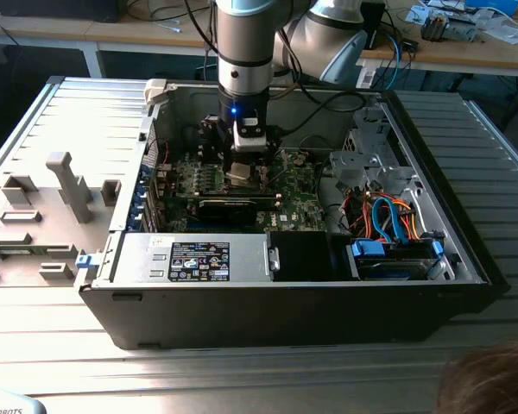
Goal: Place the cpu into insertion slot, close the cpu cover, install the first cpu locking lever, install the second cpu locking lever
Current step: 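Place the cpu into insertion slot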
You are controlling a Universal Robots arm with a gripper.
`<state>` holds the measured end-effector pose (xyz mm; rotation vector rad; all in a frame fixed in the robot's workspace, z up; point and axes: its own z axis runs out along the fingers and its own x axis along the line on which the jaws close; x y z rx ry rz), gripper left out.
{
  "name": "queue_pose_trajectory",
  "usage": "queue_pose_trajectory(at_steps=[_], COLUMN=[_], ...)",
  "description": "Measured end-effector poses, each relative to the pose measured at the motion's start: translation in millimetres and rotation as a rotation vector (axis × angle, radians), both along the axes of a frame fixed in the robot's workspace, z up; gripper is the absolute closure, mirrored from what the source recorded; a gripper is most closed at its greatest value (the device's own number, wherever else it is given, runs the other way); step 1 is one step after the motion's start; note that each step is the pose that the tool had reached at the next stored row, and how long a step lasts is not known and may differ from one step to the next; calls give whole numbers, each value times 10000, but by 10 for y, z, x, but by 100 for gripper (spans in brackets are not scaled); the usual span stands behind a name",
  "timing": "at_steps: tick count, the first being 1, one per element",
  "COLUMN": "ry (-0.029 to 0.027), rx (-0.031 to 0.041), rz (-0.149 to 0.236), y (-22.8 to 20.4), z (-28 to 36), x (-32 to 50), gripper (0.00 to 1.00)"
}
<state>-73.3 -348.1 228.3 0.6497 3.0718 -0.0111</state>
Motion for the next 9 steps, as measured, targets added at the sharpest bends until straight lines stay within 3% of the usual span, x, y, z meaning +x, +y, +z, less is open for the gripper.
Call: queue_pose_trajectory(at_steps=[9], ry=[-1], rx=[-15], rz=[-316], y=[0], z=[-9], x=[0], gripper=[46])
